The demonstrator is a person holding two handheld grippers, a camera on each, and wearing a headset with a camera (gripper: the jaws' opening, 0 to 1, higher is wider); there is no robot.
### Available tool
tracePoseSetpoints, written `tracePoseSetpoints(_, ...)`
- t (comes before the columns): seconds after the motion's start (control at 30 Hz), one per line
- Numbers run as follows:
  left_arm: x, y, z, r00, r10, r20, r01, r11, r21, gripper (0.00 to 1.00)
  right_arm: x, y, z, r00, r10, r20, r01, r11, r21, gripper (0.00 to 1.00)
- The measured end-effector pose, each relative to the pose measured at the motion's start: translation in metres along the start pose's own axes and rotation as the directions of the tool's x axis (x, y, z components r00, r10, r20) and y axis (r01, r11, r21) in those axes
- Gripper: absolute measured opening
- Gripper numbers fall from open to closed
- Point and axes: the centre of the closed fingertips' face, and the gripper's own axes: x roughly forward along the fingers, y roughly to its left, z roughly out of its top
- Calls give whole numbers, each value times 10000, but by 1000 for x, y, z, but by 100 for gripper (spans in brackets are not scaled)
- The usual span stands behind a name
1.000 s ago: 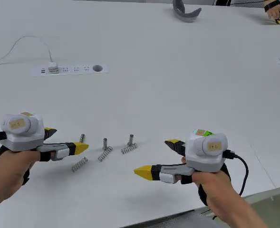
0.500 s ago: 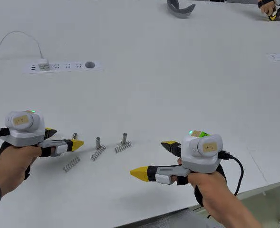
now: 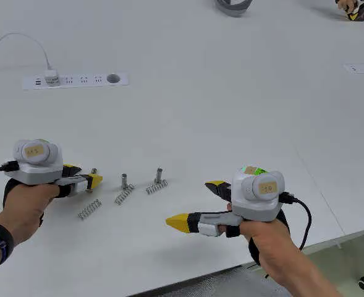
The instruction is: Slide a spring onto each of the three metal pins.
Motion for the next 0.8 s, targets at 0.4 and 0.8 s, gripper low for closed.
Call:
tracePoseSetpoints(0.4,6,-5,-2,9993,282,-263,-287,9994,-187,19,0,-1,-4,10000,-18,-68,19,10000,48,86)
tracePoseSetpoints(0.8,11,-3,3,9935,937,-640,-911,9949,422,16,0,-1,-5,10000,3,-53,-2,9999,159,86)
